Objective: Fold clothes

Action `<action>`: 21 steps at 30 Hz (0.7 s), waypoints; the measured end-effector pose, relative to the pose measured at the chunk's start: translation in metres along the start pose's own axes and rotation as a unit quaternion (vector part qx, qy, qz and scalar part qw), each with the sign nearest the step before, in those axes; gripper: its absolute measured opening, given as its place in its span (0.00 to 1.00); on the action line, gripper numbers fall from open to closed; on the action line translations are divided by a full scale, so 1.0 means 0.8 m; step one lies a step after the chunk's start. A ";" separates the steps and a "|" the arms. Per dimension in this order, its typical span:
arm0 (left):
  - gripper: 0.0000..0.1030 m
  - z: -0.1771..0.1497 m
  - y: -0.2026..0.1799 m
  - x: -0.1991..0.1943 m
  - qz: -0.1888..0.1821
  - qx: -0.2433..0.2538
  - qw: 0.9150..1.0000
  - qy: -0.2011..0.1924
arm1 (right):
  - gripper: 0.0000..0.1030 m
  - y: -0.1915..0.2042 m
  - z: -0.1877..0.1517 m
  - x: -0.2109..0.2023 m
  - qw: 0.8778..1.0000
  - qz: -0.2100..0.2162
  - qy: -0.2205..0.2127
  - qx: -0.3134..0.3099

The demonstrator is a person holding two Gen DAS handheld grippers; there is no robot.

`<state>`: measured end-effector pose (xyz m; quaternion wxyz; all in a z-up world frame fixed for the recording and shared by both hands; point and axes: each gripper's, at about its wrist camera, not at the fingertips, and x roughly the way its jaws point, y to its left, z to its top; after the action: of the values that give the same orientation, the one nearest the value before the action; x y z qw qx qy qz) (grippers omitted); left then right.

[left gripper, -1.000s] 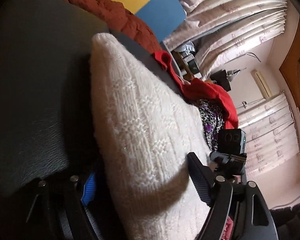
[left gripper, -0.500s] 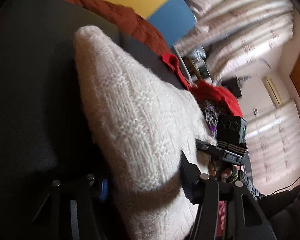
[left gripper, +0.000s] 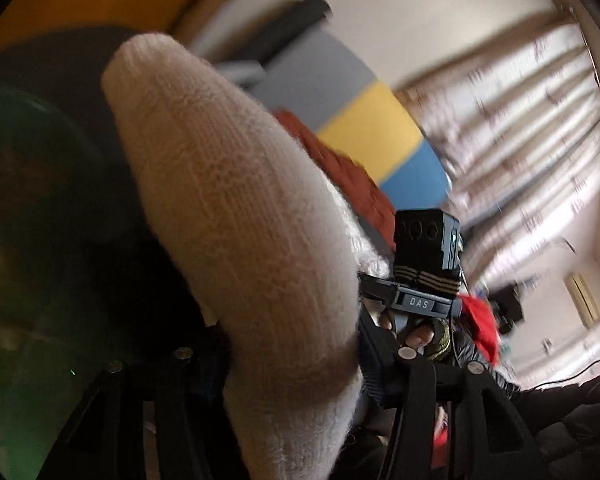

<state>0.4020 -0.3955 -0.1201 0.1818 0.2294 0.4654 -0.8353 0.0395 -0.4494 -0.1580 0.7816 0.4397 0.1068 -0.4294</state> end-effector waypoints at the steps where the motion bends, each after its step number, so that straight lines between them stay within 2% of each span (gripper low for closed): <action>1: 0.53 0.004 0.017 -0.023 0.011 -0.008 1.000 -0.017 | 0.41 0.013 0.023 0.027 1.000 0.011 0.010 -0.016; 6: 0.53 0.021 0.104 -0.128 0.069 -0.057 0.991 -0.096 | 0.41 0.067 0.122 0.173 0.993 0.052 0.074 -0.074; 9: 0.52 0.012 0.171 -0.150 0.112 -0.125 0.980 -0.106 | 0.41 0.071 0.143 0.257 0.989 0.035 0.121 -0.073; 11: 0.52 0.001 0.214 -0.154 0.135 -0.177 0.970 -0.099 | 0.45 0.065 0.144 0.309 0.985 -0.005 0.154 -0.073; 12: 0.52 -0.005 0.232 -0.155 0.137 -0.200 0.965 -0.097 | 0.48 0.061 0.143 0.319 0.985 -0.019 0.157 -0.075; 14: 0.54 -0.015 0.264 -0.159 0.131 -0.239 0.957 -0.096 | 0.63 0.053 0.144 0.320 0.986 -0.026 0.148 -0.067; 17: 0.59 -0.014 0.264 -0.165 0.149 -0.241 0.954 -0.098 | 0.65 0.060 0.153 0.301 0.983 -0.062 0.134 -0.106; 20: 0.62 -0.015 0.252 -0.178 0.186 -0.239 0.947 -0.108 | 0.65 0.100 0.165 0.264 0.964 -0.118 0.095 -0.218; 21: 0.63 -0.015 0.246 -0.186 0.211 -0.233 0.942 -0.116 | 0.65 0.119 0.164 0.255 0.959 -0.109 0.088 -0.247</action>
<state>0.6295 -0.4699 -0.1800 0.4550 0.1748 0.5634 -0.6671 0.2087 -0.6456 -0.1350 0.8019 0.2544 0.3252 -0.4318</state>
